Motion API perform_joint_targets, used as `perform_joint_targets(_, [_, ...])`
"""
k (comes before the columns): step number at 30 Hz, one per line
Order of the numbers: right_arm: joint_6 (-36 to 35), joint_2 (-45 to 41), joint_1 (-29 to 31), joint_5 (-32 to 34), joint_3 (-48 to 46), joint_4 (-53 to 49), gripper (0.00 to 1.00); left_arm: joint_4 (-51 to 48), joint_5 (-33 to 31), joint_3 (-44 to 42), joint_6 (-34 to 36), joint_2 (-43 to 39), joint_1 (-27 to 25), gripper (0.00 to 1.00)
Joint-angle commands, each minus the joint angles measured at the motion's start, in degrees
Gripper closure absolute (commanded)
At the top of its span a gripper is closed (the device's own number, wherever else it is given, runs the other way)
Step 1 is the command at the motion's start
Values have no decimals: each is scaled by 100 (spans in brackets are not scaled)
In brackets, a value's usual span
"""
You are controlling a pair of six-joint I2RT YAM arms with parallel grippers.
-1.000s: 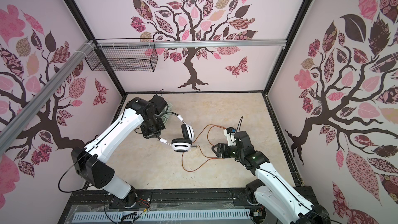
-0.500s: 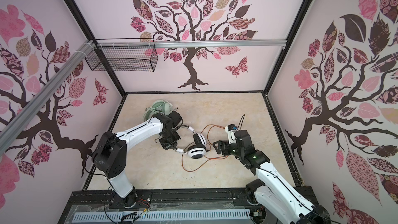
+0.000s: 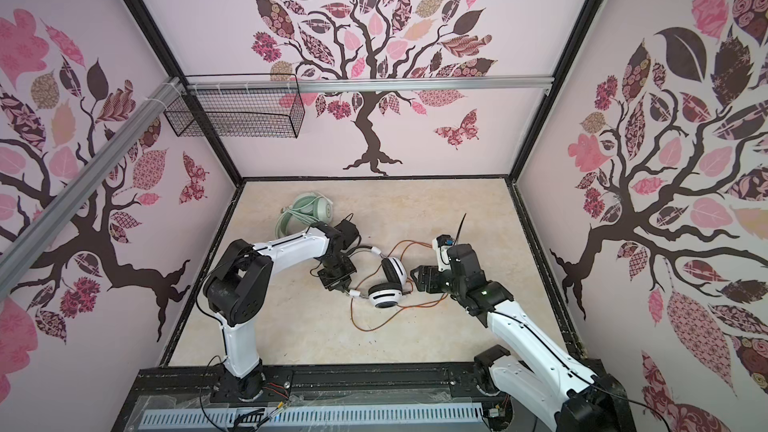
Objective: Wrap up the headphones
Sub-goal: 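Lift the headphone with the left gripper while the right hovers over the cable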
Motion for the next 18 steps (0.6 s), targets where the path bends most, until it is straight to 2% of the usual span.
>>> perform_joint_targets(1, [-83, 16, -11, 71, 169, 65, 21, -513, -424, 412, 552, 30, 1, 74])
perform_joint_targets(4, [-84, 35, -17, 71, 153, 123, 21, -859, -658, 701, 918, 145, 5, 70])
perform_joint_targets(5, [-97, 71, -16, 41, 168, 150, 21, -963, -729, 828, 1116, 217, -1, 64])
perform_joint_targets(7, [-131, 107, -12, 1, 201, 157, 21, -932, -728, 901, 1510, 328, -4, 44])
perform_joint_targets(11, [-202, 85, -16, -3, 204, 205, 21, -643, -728, 731, 1876, 334, -4, 25])
perform_joint_targets(15, [-282, 57, -12, -27, 189, 153, 21, -687, -1043, 712, 1859, 387, 18, 25])
perform_joint_targets(18, [-321, -5, -12, -25, 166, 119, 21, -616, -1103, 679, 1913, 552, 58, 35])
